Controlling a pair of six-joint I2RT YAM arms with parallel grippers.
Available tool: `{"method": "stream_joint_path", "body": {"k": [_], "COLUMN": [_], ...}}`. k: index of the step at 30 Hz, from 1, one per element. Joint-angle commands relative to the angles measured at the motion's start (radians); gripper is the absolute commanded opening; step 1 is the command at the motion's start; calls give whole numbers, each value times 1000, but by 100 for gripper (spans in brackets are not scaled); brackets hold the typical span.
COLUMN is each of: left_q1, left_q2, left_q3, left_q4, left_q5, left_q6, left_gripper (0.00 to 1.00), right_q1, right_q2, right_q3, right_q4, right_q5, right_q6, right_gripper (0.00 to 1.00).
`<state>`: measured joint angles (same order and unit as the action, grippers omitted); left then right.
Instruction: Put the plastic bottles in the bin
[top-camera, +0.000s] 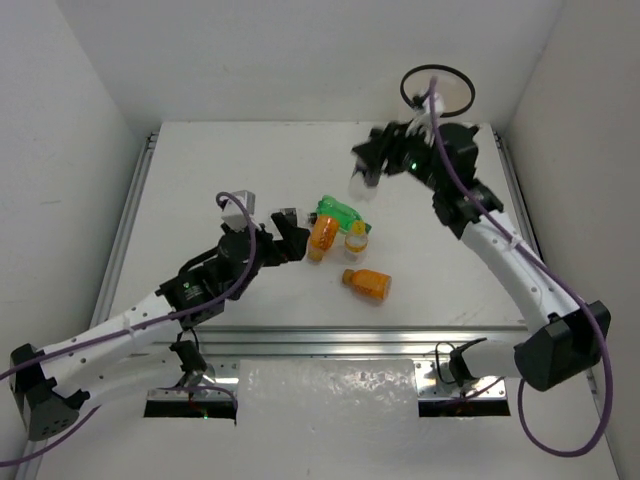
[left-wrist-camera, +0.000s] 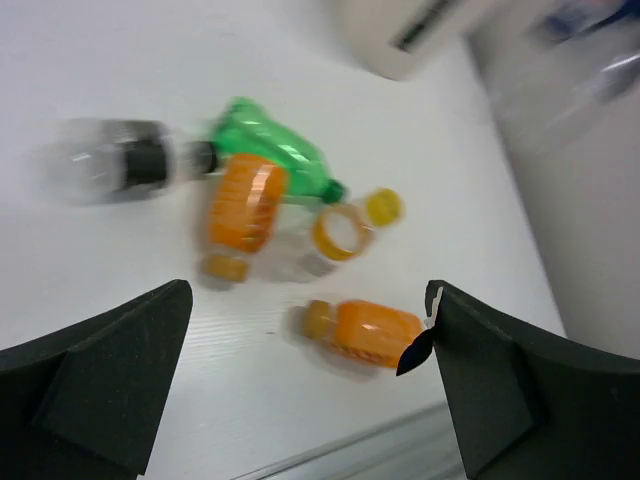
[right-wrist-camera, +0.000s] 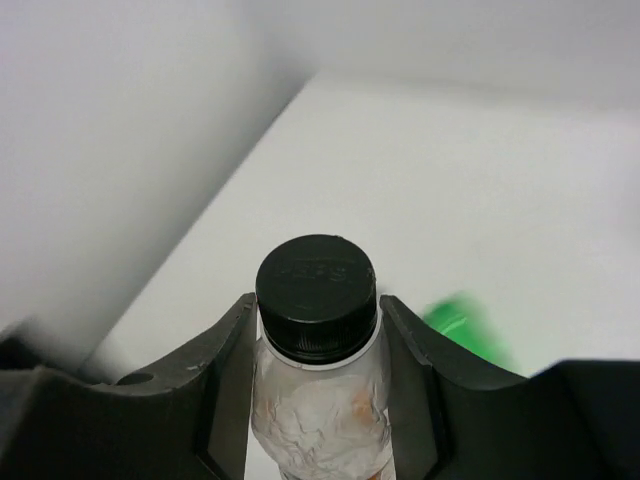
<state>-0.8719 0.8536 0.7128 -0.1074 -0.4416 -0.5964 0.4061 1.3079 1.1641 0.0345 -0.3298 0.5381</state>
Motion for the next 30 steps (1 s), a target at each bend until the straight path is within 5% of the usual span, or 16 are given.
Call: {"method": "stream_joint_path", "body": {"k": [1,6,8,10,12,14,15,17,21,27,30], "left_q1": [26,316,347,347,349,349,353,359,370,378,381], "left_q2": [54,267,371,413,446,467,476,510,623,890,1048], "left_q3": [91,135,236,303,321,320,323,347,442,707,894], "left_q4": [-360,-253,-293,-302,-308,-304,-305,-305,-377,-611,-753], "left_q5": [-354,-11,-17,-14,-46,-101,-108,-117,-146,-129,-103], "left_q6": [-230,-191,-183,-166,-164,-181,-189,-201,-233,-457,-569], "left_gripper": [100,100,100,100,100,100,100,100,100,100,100], "right_q1": [-82,-220,-266,-283,-303,-316,-317,-322,-314,-235,-199], "right_q2": [86,377,553,675,847,994,1010,1024,967,609,464], "right_q3": [207,529,694,816,978,1107,1109,1103,1131,803,665], "right_q4": [8,160,212,238,264,278,295,314,204,214,55], "right_q5": [477,661,669,670,631,597,594,630,623,666,606], "right_q6": [-171,-361,-432,-489,-520,-530,-530,-500,-443,-435,-380], "right_gripper": [0,1,1,10,32,32,41,97,99,99,99]}}
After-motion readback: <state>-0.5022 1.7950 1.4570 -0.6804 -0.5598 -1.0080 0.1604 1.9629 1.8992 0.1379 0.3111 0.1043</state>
